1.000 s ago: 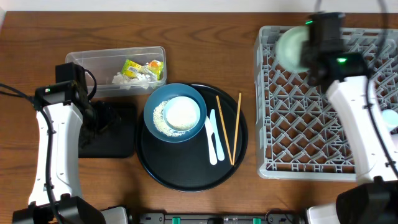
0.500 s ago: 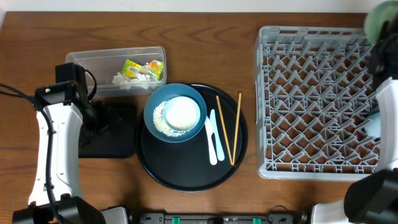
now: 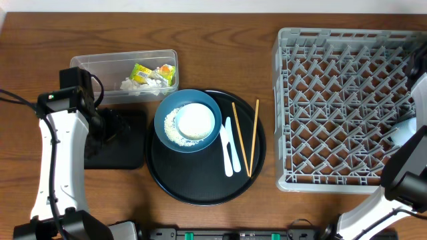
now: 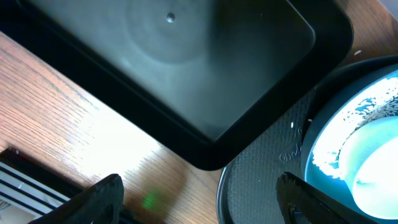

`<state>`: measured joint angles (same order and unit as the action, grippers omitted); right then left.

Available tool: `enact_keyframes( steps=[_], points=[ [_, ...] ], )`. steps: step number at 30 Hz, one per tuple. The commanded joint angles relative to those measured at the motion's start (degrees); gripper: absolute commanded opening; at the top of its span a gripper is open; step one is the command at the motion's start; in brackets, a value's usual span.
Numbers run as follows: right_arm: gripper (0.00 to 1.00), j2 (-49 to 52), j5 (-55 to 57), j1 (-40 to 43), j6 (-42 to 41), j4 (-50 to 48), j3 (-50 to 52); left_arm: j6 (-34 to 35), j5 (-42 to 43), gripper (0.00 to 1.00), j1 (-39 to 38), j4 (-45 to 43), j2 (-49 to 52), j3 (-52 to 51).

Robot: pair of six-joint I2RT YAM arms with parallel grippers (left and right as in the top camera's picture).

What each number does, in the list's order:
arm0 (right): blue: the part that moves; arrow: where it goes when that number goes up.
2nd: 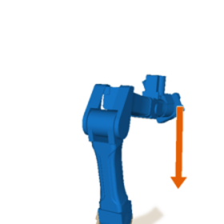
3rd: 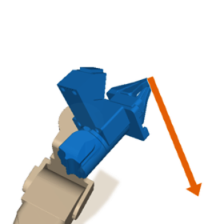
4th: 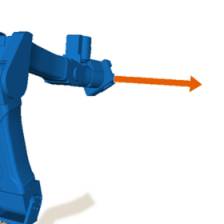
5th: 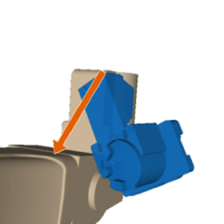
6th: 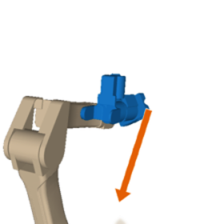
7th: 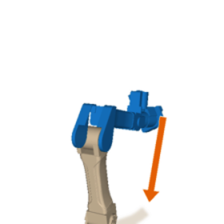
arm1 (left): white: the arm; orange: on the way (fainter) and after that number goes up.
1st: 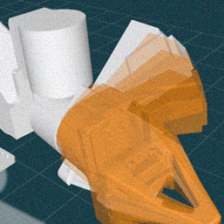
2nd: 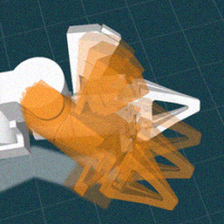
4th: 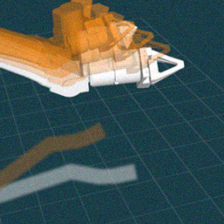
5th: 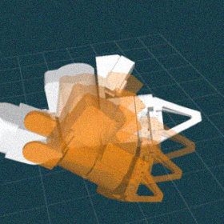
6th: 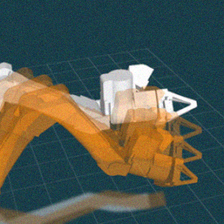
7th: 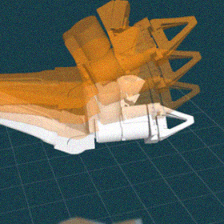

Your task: Sort waste into correct bins and load items into the dishwasher rack

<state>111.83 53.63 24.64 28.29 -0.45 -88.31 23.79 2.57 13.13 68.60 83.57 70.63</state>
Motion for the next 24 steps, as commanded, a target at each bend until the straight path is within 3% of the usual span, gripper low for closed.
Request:
enact_keyframes(
  steps=[1, 7, 24],
  points=[
    [0.01, 1.03, 4.46, 0.96, 6.05, -4.37, -0.55, 0.28, -0.63, 0.80, 0.24, 0.20, -0.20, -0.17],
    [0.01, 3.65, 3.98, 1.38, 13.00, -10.51, -0.55, 0.31, -0.63, 0.80, 0.24, 0.17, -0.20, -0.17],
    [0.01, 10.84, 2.95, 0.68, 10.97, -9.07, -0.50, 0.31, -0.24, 0.80, 0.24, 0.59, -0.20, -0.17]
  ],
)
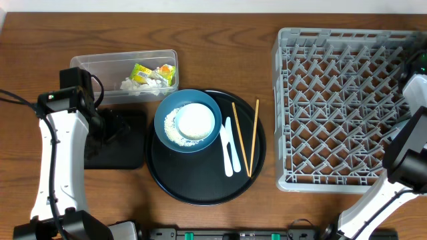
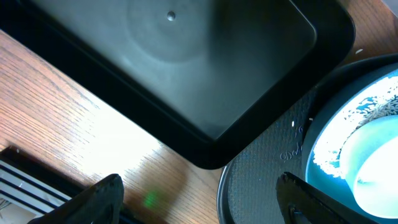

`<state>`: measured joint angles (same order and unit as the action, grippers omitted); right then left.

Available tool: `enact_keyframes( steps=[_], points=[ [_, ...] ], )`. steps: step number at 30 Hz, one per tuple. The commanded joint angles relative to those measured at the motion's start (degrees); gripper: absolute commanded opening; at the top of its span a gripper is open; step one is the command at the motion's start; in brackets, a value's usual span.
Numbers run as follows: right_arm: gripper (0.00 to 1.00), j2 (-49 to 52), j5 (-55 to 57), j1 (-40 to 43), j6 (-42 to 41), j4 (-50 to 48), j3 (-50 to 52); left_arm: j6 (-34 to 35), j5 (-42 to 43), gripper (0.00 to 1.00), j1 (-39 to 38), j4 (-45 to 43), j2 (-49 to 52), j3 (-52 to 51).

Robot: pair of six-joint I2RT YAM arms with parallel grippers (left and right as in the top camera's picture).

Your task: Sort waste into correct bins and load items into the dishwasher rack

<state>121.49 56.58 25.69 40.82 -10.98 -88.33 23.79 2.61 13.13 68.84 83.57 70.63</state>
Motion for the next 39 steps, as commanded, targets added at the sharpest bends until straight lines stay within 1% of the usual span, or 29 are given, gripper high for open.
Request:
enact_keyframes(
  steps=[1, 8, 13, 15, 18, 19, 21, 26, 30, 35, 39],
  points=[
    [0.01, 1.18, 0.00, -0.63, -2.71, 1.81, -0.48, 0.31, -0.28, 0.80, 0.24, 0.33, -0.20, -0.17],
    [0.01, 1.18, -0.04, -2.71, -4.00, 3.48, -0.48, 0.31, -0.31, 0.80, 0.24, 0.31, -0.20, -0.17],
    [0.02, 1.18, -0.04, -3.87, -7.52, 7.19, -0.48, 0.28, -0.31, 0.80, 0.24, 0.31, -0.20, -0.17],
    [0.07, 1.18, -0.04, -4.07, -8.96, 8.90, -0.48, 0.28, -0.31, 0.80, 0.24, 0.33, -0.20, -0.17],
    [0.22, 1.18, -0.02, -4.17, -11.80, 11.56, -0.48, 0.28, -0.31, 0.80, 0.24, 0.31, -0.20, -0.17],
    [0.27, 1.18, -0.04, -4.20, -13.57, 12.92, -0.48, 0.28, -0.31, 0.80, 0.26, 0.31, -0.20, -0.17],
    [0.32, 1.18, -0.09, -4.24, -18.16, 15.93, -0.48, 0.28, -0.31, 0.80, 0.24, 0.31, -0.20, -0.17],
    [0.41, 1.09, -7.10, -4.42, -27.41, 25.64, -0.48, 0.28, -0.31, 0.80, 0.24, 0.31, -0.20, -0.17],
    [0.49, 1.05, -11.28, -4.79, -33.70, 31.12, -0.48, 0.31, -0.28, 0.80, 0.24, 0.31, -0.20, -0.17],
    [0.55, 0.26, -13.81, -6.14, -35.04, 33.75, -0.48, 0.31, -0.28, 0.80, 0.24, 0.31, -0.20, -0.17],
    [0.58, -1.25, -16.37, -7.23, -35.74, 34.84, -0.48, 0.28, -0.31, 0.80, 0.24, 0.28, -0.20, -0.17]
  ],
)
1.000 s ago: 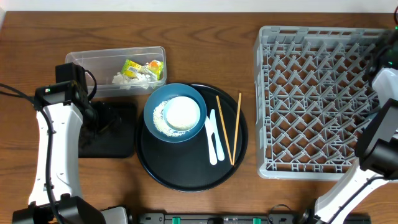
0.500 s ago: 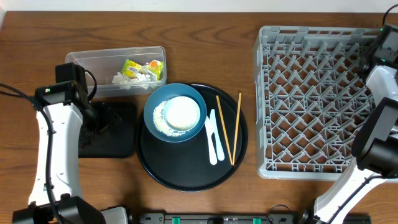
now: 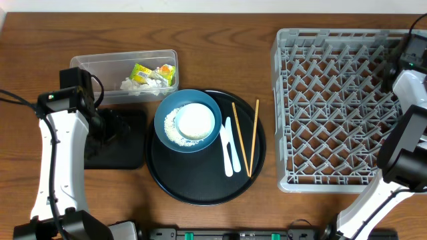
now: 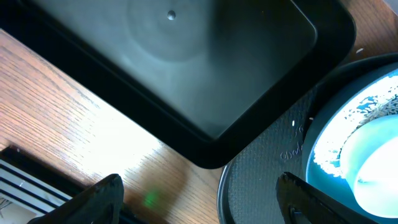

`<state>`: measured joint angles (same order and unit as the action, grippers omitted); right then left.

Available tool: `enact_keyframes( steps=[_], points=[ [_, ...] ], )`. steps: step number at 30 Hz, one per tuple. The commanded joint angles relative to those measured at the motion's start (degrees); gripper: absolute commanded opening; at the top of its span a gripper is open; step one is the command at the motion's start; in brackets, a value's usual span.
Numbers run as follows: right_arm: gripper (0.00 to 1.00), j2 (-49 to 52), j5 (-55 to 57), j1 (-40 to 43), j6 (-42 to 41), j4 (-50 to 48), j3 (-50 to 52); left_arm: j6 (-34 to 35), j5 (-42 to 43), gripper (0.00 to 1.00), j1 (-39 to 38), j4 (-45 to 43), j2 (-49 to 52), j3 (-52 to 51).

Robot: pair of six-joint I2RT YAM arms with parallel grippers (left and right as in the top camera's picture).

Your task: Sort waste into correct bins and load items into the dishwasher rack

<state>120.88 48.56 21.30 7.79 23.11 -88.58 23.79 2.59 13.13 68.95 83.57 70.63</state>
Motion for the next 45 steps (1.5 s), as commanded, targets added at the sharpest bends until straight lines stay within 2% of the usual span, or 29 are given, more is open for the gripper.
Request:
enact_keyframes(
  steps=[1, 9, 18, 21, 24, 30, 35, 45],
  points=[
    [0.58, -1.33, -9.14, -3.04, -3.34, 1.07, -0.24, 0.31, -0.28, 0.80, 0.24, 0.17, -0.20, -0.17],
    [0.64, -9.29, -21.92, -3.50, -5.22, 5.57, -0.24, 0.28, -0.28, 0.80, 0.24, 0.15, -0.20, -0.17],
    [0.69, -18.34, -22.84, -3.50, -5.22, 8.44, -0.24, 0.26, -0.28, 0.80, 0.24, -0.44, -0.20, -0.17],
    [0.69, -20.61, -26.27, -3.50, -5.22, 9.64, -0.24, 0.26, -0.28, 0.80, 0.24, -0.44, -0.20, -0.17],
    [0.69, -22.80, -33.20, -3.50, -5.22, 11.61, -0.24, 0.26, -0.28, 0.80, 0.24, -0.44, -0.20, -0.17],
    [0.71, -26.80, -57.09, -4.70, -5.16, 17.11, -0.24, 0.28, -0.28, 0.80, 0.24, -0.46, -0.20, -0.17],
    [0.73, -27.93, -69.46, -9.42, -5.18, 21.55, -0.24, 0.28, -0.28, 0.80, 0.24, -0.46, -0.20, -0.17],
    [0.76, -27.91, -68.46, -26.93, -7.23, 29.70, -0.24, 0.26, -0.28, 0.80, 0.07, -0.87, -0.20, -0.17]
  ],
)
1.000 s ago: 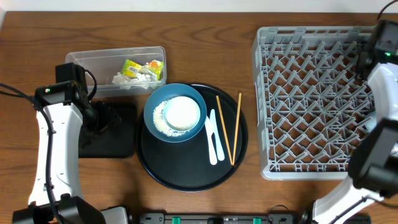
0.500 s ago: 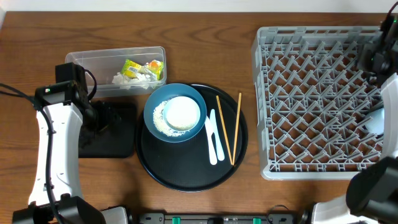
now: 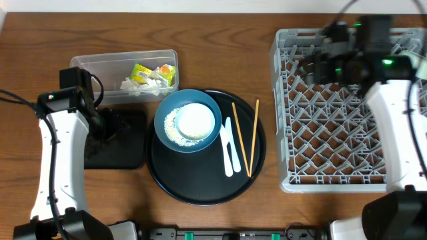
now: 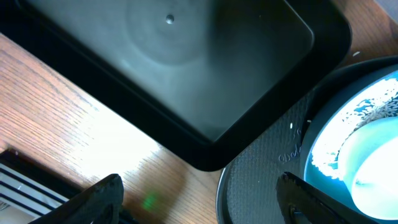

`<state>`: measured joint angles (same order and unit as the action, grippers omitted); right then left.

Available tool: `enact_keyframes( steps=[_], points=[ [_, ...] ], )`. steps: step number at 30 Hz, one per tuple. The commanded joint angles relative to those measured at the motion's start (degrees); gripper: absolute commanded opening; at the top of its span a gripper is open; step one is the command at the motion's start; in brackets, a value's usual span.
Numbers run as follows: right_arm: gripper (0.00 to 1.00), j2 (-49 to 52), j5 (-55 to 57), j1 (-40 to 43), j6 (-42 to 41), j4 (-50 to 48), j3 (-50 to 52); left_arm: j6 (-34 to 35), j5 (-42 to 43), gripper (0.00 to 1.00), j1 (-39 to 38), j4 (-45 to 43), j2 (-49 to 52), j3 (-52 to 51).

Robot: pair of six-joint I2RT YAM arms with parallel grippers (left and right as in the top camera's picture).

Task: Sort waste into correct bins and load items into the dishwasher rack
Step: 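Reach left gripper to the light-blue bowl on the blue plate, grasp it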

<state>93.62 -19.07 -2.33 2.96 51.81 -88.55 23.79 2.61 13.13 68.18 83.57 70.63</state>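
A blue bowl (image 3: 187, 121) with rice and a white round dish inside sits on the round black tray (image 3: 200, 181). Two wooden chopsticks (image 3: 247, 137) and white plastic cutlery (image 3: 230, 148) lie on the tray beside it. The grey dishwasher rack (image 3: 347, 133) stands at the right. My left gripper (image 4: 199, 199) hangs open over the near right corner of the black bin (image 4: 186, 62), with the tray (image 4: 261, 180) and bowl (image 4: 354, 143) to its right. My right gripper (image 3: 310, 65) reaches left over the rack's far left part, blurred.
A clear plastic bin (image 3: 127, 73) at the far left holds crumpled paper and coloured wrappers. The black bin (image 3: 117, 143) sits in front of it, touching the tray's left side. Bare wood lies between the tray and the rack.
My right arm was at the rack's far right corner and now stretches leftward across the rack's far side. The left arm, tray and bowl are unchanged.
My right arm first stood at the frame's right edge beside the rack. It then showed higher along the rack's right side, later at its far right corner, and now over its far left part. The left gripper stayed open over the black bin throughout.
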Motion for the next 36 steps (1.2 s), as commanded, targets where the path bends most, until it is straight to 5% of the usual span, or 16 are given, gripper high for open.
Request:
enact_keyframes(
  steps=[1, 9, 20, 36],
  points=[
    [0.76, -0.66, 0.48, -4.42, -3.96, 1.81, -0.26, 0.26, -0.28, 0.80, -0.22, -0.20, -0.20, -0.17],
    [0.77, -0.61, 10.45, -10.12, -9.84, 8.66, -0.24, -4.61, 0.83, 0.80, -11.93, -6.99, -0.20, -0.15],
    [0.78, -0.61, 10.73, -10.05, -10.84, 11.06, -0.24, -6.19, 0.76, 0.88, -33.11, -23.69, 3.34, -0.15],
    [0.77, -0.61, 10.75, -10.08, -10.84, 12.96, -0.24, -6.19, 0.79, 0.88, -39.43, -31.01, 16.00, -0.17]
  ],
)
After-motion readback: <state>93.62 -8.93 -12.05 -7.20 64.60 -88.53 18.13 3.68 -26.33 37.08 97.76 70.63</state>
